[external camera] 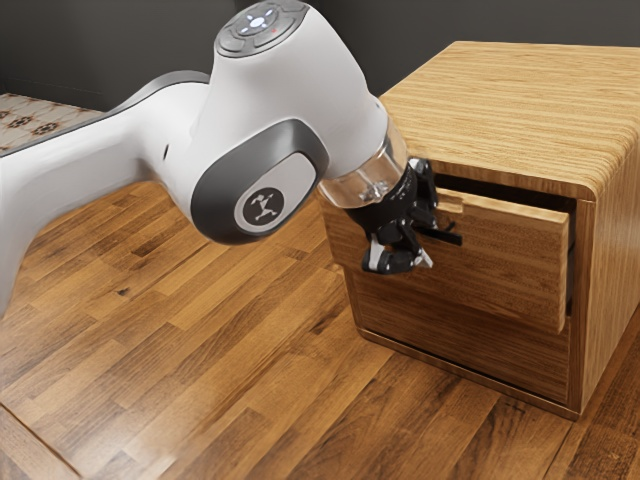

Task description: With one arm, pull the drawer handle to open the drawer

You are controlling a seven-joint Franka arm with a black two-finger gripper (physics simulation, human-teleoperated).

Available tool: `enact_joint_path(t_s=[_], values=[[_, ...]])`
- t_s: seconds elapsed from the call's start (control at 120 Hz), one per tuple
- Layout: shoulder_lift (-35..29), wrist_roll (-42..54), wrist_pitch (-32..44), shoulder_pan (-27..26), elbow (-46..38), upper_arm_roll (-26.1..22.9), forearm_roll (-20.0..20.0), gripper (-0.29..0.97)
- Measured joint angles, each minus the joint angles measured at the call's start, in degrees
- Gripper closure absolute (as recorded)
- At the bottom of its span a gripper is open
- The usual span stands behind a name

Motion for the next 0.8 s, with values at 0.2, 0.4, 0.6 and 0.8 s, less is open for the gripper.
enact_joint_path(t_s=[0.2, 0.4, 0.6, 0.8], values=[[-0.6, -0.1, -0.8, 0.5, -0.2, -0.5, -0.2, 0.77], [-3.0, -0.6, -1.5, 0.4, -1.5, -1.5, 0.5, 0.79], [-4.1, -1.0, -1.9, -0.1, -2.9, -1.3, 0.4, 0.79], [-8.1, -1.6, -2.2, 0.9, -6.9, -3.1, 0.2, 0.79]])
